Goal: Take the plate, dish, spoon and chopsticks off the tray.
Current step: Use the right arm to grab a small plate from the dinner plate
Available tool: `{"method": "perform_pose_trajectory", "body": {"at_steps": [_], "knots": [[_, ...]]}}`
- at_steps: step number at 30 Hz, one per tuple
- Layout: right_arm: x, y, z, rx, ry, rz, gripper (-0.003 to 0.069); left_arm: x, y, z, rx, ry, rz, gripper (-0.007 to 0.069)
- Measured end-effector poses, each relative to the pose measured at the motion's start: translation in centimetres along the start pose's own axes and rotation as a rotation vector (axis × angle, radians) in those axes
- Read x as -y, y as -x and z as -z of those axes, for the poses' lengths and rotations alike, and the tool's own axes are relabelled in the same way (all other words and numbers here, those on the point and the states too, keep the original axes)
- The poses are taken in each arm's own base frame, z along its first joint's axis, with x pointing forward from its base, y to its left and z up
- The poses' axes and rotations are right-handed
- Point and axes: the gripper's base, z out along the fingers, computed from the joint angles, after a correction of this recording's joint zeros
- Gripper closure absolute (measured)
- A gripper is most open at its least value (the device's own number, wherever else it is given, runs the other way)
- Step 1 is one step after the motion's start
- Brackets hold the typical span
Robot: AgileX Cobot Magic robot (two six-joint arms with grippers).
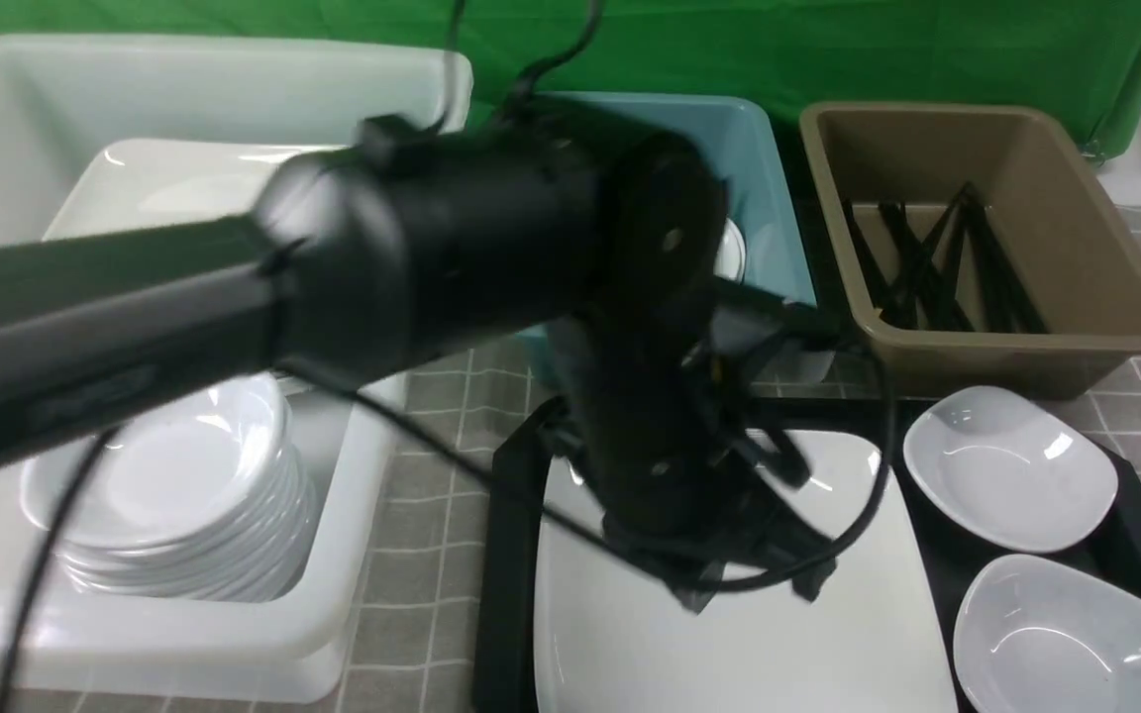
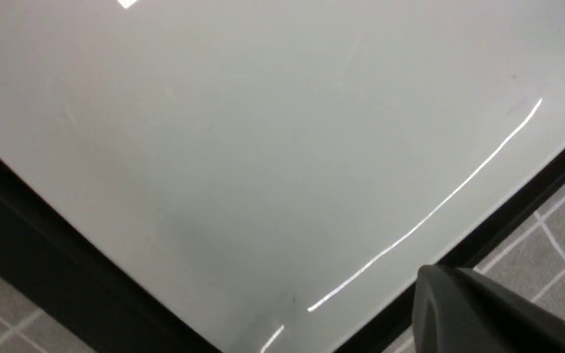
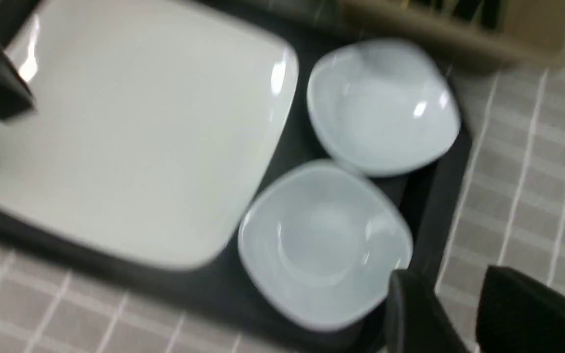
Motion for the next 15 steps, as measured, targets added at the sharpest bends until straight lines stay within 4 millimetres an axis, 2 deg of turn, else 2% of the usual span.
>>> {"method": "perform_pose_trajectory", "body": {"at_steps": [1,2,3,6,10,11,12,15], "knots": [[-0.1,-0.1,-0.6,-0.025,0.005,0.000,0.0407,0.0,-0.3,0.1,0.007,-0.003,0.002,0.0622],[-0.3,-0.5,-3.3,-0.146,0.025,0.008,0.0371,-0.1,-1.6,0.7,0.043,-0.010,0.005,0.0622],[-0.4,-0.8,-4.7,-0.202,0.032,0.011,0.0343,-0.1,-2.1,1.4,0.078,-0.017,-0.002,0.0622],[-0.8,-1.9,-9.3,-0.367,0.052,0.022,0.0183,-0.1,-3.6,3.3,0.222,-0.033,-0.047,0.0622],[-1.2,-2.7,-13.9,-0.424,0.062,0.026,0.0027,0.2,-5.2,5.5,0.424,-0.066,-0.147,0.0622],[-1.2,-2.7,-14.0,-0.426,0.062,0.023,0.0018,0.2,-5.3,5.4,0.428,-0.066,-0.157,0.0622],[-1.3,-2.7,-15.5,-0.447,0.067,0.011,0.0004,0.2,-6.0,6.1,0.484,-0.079,-0.170,0.0622],[-1.6,-2.6,-17.0,-0.480,0.081,0.002,0.0010,0.2,-6.9,6.7,0.542,-0.090,-0.168,0.0622]]}}
